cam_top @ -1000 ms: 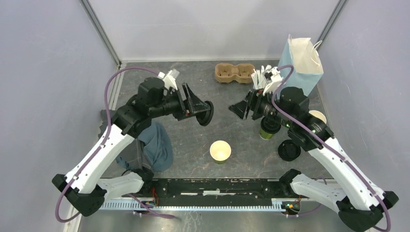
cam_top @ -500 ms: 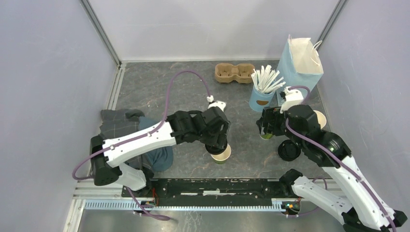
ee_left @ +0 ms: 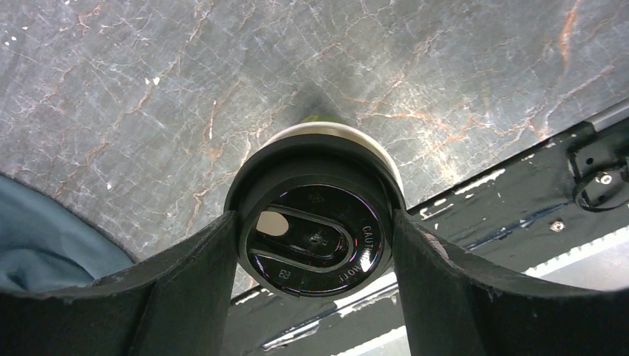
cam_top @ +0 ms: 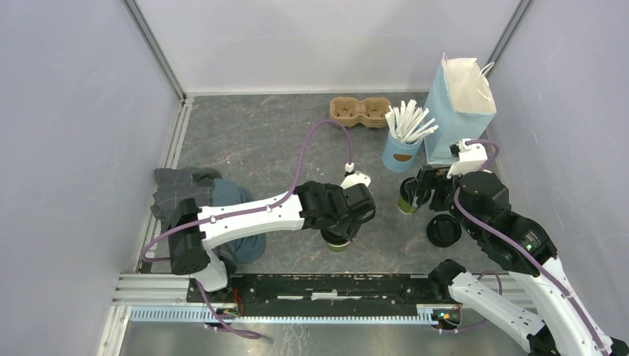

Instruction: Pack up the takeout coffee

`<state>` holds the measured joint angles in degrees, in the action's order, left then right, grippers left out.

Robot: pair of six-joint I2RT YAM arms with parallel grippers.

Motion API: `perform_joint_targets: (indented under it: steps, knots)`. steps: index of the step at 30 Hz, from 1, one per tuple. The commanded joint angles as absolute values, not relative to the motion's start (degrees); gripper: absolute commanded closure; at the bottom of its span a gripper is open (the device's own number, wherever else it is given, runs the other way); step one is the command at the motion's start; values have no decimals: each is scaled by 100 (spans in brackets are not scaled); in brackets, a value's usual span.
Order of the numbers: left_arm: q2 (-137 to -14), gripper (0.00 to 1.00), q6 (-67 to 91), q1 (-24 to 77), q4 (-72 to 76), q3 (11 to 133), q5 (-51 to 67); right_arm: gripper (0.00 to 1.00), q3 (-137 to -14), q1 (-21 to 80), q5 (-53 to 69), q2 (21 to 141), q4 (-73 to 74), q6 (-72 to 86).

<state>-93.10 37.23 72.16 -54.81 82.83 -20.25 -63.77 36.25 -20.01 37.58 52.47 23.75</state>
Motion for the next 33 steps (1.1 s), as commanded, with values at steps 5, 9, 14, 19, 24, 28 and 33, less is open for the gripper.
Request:
perform_joint_targets:
  steps: [5, 9, 14, 19, 24, 28, 33]
  knots:
    - [-9413, 37, 3439, 7251, -5511, 8493, -2247, 2, -6358, 3628, -2102, 3648, 5156, 2531]
    - [-9428, 37, 3420, 7272, -5489, 8491, -2197, 2, -6304, 3629, -2048, 3639, 5111, 2575]
    - [-9466, 36, 3363, 7276, -5414, 8497, -2120, 2, -6257, 3625, -2000, 3630, 5053, 2603]
    - [-9487, 35, 3332, 7270, -5414, 8481, -2127, 2, -6231, 3624, -2011, 3589, 5046, 2642]
    - [-9542, 34, 3322, 7269, -5369, 8494, -2052, 2, -6180, 3624, -1988, 3543, 5053, 2667]
    - [-9551, 33, 3316, 7272, -5317, 8475, -1986, 2, -6167, 3623, -1986, 3524, 5058, 2679]
    - [-9617, 32, 3305, 7272, -5302, 8493, -2004, 2, -6153, 3625, -1987, 3500, 5071, 2665]
